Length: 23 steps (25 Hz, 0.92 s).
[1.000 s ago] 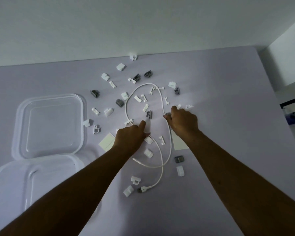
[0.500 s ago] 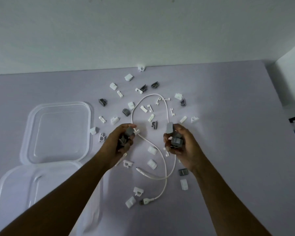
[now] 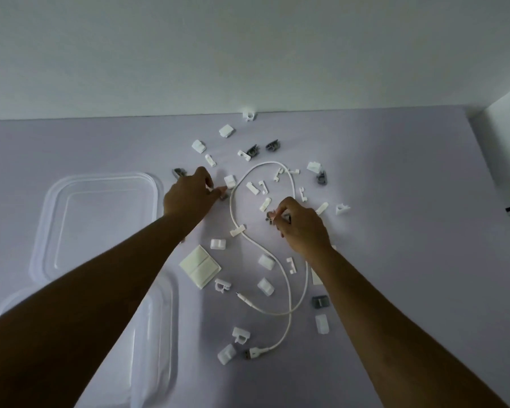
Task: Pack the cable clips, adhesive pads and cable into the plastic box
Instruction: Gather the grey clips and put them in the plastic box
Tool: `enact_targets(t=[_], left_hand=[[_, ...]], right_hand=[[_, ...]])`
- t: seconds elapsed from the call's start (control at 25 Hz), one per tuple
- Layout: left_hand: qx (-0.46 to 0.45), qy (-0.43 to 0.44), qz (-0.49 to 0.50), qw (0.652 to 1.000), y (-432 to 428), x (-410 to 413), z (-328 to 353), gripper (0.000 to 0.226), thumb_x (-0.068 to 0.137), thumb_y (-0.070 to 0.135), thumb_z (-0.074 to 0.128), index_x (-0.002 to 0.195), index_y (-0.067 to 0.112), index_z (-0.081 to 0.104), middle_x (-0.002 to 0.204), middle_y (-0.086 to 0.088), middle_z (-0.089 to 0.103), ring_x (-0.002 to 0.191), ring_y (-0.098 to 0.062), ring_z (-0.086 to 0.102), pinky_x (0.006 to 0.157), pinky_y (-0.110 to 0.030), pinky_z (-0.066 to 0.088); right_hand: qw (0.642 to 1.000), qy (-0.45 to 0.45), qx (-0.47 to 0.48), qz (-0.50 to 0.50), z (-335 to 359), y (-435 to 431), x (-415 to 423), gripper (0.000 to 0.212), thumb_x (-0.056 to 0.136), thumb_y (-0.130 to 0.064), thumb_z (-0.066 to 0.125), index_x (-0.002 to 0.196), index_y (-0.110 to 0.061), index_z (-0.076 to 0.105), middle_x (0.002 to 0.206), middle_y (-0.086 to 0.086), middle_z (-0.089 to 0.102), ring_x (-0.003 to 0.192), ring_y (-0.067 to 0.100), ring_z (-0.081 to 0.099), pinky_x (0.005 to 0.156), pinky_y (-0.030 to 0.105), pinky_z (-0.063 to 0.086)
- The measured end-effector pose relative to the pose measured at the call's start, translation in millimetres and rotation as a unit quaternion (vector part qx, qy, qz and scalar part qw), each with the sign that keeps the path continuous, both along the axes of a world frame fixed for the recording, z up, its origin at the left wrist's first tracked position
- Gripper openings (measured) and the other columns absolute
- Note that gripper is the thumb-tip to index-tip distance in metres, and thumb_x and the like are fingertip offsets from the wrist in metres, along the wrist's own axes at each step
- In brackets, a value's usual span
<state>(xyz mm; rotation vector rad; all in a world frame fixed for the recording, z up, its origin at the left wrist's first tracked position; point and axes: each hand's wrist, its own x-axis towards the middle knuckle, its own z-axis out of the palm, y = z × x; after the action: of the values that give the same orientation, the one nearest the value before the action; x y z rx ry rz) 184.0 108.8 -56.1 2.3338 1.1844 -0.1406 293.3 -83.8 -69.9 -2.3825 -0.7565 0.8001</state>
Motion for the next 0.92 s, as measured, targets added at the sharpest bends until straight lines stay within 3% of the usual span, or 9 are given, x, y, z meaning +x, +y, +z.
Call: enact_targets(t=[0.08, 0.16, 0.44, 0.56, 0.64, 0.72, 0.8, 0.84, 0.92], left_hand=[[0.09, 0.05, -0.063, 0.993, 1.9, 6.7, -5.1, 0.048, 0.088, 0.053, 0.056, 0.114, 0.012, 0.051, 0.094, -0.009, 0.068, 0.086, -0.028, 0.066, 0.066, -0.035, 0.048], [0.125, 0.073, -0.101, 0.984, 2.6, 13.3, -12.0, 0.053, 0.088, 0.053, 0.056, 0.12, 0.012, 0.048, 0.097, -0.011, 0.068, 0.088, -0.03, 0.066, 0.064, -0.035, 0.044], [0.135, 0.091, -0.159, 0.974, 4.2, 20.8, -29.4, 0.041, 0.096, 0.038, 0.05, 0.125, 0.011, 0.04, 0.096, -0.015, 0.064, 0.08, -0.032, 0.063, 0.064, -0.035, 0.05], [0.124, 0.069, -0.143, 0.98, 2.9, 20.6, -27.0, 0.031, 0.096, 0.031, 0.049, 0.118, 0.009, 0.043, 0.093, -0.017, 0.063, 0.076, -0.032, 0.06, 0.058, -0.034, 0.04], [0.08, 0.047, -0.112, 0.989, 6.5, 19.9, -23.9, 0.026, 0.095, 0.027, 0.051, 0.112, 0.007, 0.047, 0.095, -0.018, 0.064, 0.082, -0.035, 0.062, 0.063, -0.037, 0.048], [0.005, -0.006, -0.073, 0.997, 9.4, 17.2, -19.3, 0.024, 0.093, 0.026, 0.055, 0.109, 0.008, 0.051, 0.096, -0.017, 0.068, 0.085, -0.033, 0.065, 0.074, -0.041, 0.055], [-0.073, -0.089, -0.02, 0.993, 8.5, 12.6, -14.2, 0.023, 0.093, 0.027, 0.058, 0.107, 0.01, 0.054, 0.09, -0.01, 0.072, 0.077, -0.025, 0.067, 0.07, -0.033, 0.056], [-0.114, -0.134, 0.016, 0.984, 7.2, 8.8, -10.6, 0.023, 0.093, 0.029, 0.06, 0.107, 0.011, 0.056, 0.086, -0.007, 0.073, 0.069, -0.019, 0.066, 0.061, -0.023, 0.054], [-0.183, -0.199, 0.071, 0.96, 5.0, -1.8, -3.3, 0.025, 0.093, 0.032, 0.06, 0.112, 0.016, 0.059, 0.082, -0.002, 0.074, 0.059, -0.011, 0.064, 0.046, -0.009, 0.044]], right_hand=[[0.989, -0.13, -0.061, 0.045, -5.0, 8.8, -3.4, 0.029, 0.095, -0.042, 0.051, 0.106, -0.015, 0.05, 0.09, 0.01, 0.069, 0.077, 0.026, 0.064, 0.061, 0.027, 0.044], [0.977, -0.191, -0.071, 0.069, -10.2, 17.6, -5.8, 0.034, 0.096, -0.042, 0.049, 0.115, -0.015, 0.045, 0.095, 0.01, 0.069, 0.082, 0.028, 0.066, 0.062, 0.027, 0.039], [0.963, -0.226, -0.116, 0.089, -22.8, 22.0, -8.0, 0.033, 0.1, -0.035, 0.042, 0.125, -0.013, 0.042, 0.099, 0.011, 0.068, 0.084, 0.028, 0.067, 0.06, 0.028, 0.038], [0.962, -0.226, -0.113, 0.101, -24.4, 19.4, -11.0, 0.031, 0.099, -0.03, 0.042, 0.125, -0.011, 0.043, 0.097, 0.011, 0.068, 0.084, 0.029, 0.066, 0.062, 0.029, 0.042], [0.971, -0.202, -0.096, 0.088, -23.9, 15.9, -10.3, 0.026, 0.098, -0.028, 0.044, 0.118, -0.011, 0.046, 0.092, 0.011, 0.067, 0.08, 0.028, 0.065, 0.062, 0.03, 0.043], [0.994, -0.102, -0.029, 0.023, -21.4, 11.0, -8.6, 0.018, 0.096, -0.024, 0.052, 0.107, -0.01, 0.051, 0.085, 0.009, 0.065, 0.072, 0.023, 0.064, 0.06, 0.029, 0.049], [0.984, 0.094, 0.105, -0.107, -19.3, 7.2, -11.6, 0.009, 0.093, -0.016, 0.058, 0.098, -0.009, 0.055, 0.08, 0.008, 0.066, 0.06, 0.013, 0.063, 0.054, 0.025, 0.054], [0.945, 0.209, 0.177, -0.177, -16.5, 5.0, -15.5, 0.003, 0.092, -0.012, 0.058, 0.095, -0.01, 0.057, 0.075, 0.008, 0.066, 0.05, 0.01, 0.059, 0.046, 0.021, 0.049], [0.825, 0.407, 0.284, -0.27, -9.4, 0.8, -27.1, 0.006, 0.092, -0.01, 0.057, 0.087, -0.013, 0.059, 0.063, 0.006, 0.062, 0.039, 0.01, 0.045, 0.038, 0.017, 0.035]])
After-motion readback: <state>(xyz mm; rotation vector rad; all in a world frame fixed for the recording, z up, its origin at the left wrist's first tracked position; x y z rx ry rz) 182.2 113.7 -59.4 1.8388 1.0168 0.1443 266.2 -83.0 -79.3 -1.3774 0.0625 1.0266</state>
